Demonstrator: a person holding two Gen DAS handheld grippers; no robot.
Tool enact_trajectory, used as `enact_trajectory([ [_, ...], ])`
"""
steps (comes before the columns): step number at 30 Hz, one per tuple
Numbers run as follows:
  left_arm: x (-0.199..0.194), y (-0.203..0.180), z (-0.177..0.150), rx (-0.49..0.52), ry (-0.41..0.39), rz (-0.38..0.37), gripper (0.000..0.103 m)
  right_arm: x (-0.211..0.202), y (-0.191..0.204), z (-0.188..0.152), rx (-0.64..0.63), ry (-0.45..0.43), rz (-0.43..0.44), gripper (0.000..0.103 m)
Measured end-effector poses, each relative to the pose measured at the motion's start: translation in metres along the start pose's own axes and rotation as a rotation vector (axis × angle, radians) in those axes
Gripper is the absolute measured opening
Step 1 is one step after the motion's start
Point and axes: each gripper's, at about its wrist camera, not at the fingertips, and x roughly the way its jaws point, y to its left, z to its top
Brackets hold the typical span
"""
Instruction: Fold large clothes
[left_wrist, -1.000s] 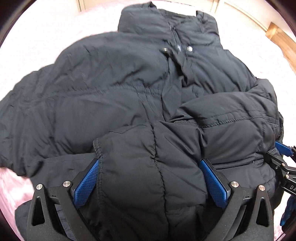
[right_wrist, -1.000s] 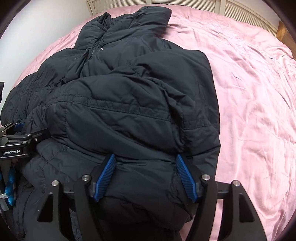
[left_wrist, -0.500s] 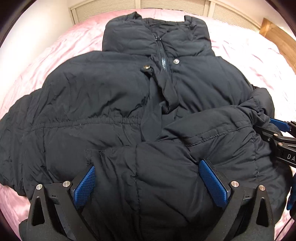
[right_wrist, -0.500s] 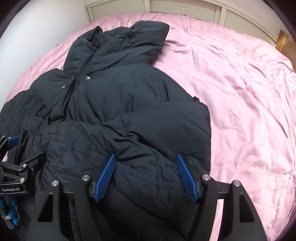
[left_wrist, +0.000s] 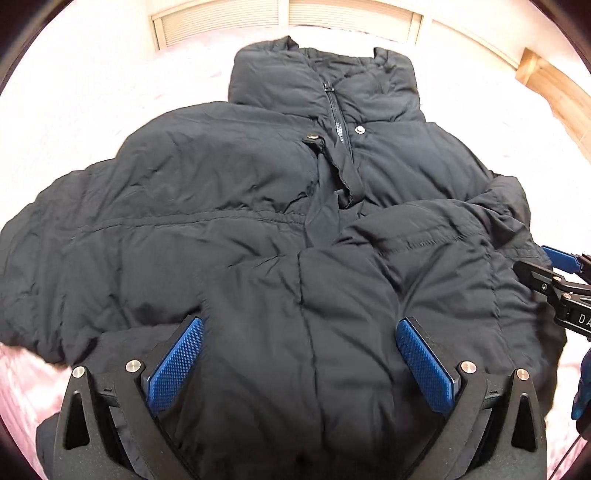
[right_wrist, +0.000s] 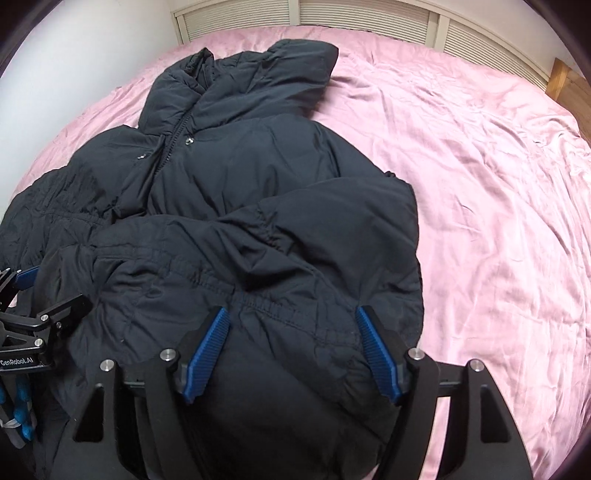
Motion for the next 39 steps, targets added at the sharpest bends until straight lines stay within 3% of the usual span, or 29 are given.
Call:
enact_trajectory([
  [5, -0.002, 0.001, -0.031, 0.053, 0.047, -0.002, 0.102, -0.035, 0.005, -0.025, 0.043, -0.013, 0.029, 0.071],
  [10, 0.001, 0.005, -0.038, 0.053, 0.090, -0.051, 0.102, -0.017, 0.009, -0.052, 0.069, 0.065, -0.006, 0.071],
  [18, -0.053, 0.044, -0.038, 0.025, 0.023, -0.102, 0.102, -0.052, 0.021, -0.050, 0.120, 0.037, -0.066, 0.071],
  [29, -0.112, 0.165, -0.052, -0.124, -0.008, -0.103, 0.102, -0.116, 0.057, -0.055, 0.234, -0.013, -0.091, 0.071],
  [39, -0.129, 0.279, -0.086, -0.340, 0.001, -0.089, 0.102, -0.132, 0.094, -0.047, 0.280, -0.017, -0.103, 0.071],
])
